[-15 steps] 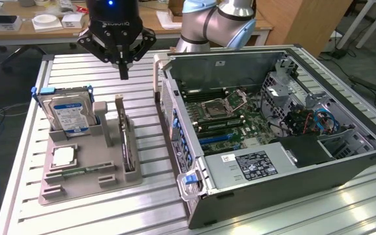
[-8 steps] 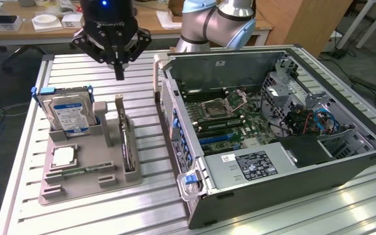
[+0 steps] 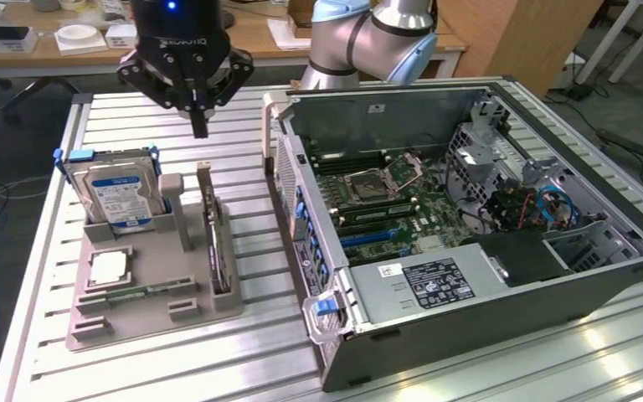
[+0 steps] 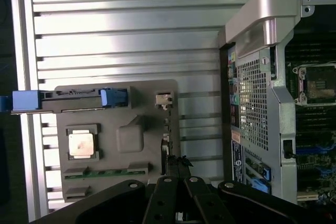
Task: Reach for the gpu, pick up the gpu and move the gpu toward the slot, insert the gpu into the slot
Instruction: 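Reach for the gpu, then pick up the gpu and move the gpu toward the slot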
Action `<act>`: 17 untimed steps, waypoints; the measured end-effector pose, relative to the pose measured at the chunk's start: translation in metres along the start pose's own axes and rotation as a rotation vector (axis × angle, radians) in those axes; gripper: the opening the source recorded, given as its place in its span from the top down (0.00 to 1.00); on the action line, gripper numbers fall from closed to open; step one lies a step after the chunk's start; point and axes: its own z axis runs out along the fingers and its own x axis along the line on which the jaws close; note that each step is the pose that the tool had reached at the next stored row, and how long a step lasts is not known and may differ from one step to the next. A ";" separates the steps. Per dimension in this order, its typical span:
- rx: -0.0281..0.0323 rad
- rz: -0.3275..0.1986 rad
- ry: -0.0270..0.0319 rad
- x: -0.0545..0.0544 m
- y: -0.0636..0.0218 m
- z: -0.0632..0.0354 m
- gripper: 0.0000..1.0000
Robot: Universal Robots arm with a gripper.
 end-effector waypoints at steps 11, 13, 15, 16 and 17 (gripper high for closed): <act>0.0000 0.000 0.0000 0.000 -0.0001 0.0000 0.90; 0.0000 0.000 0.0000 0.000 -0.0001 0.0000 0.90; 0.0000 0.000 0.0000 0.000 -0.0001 0.0000 0.90; 0.0000 0.000 0.0000 0.000 -0.0001 0.0000 0.90; 0.0000 0.000 0.0000 0.000 -0.0001 0.0000 0.90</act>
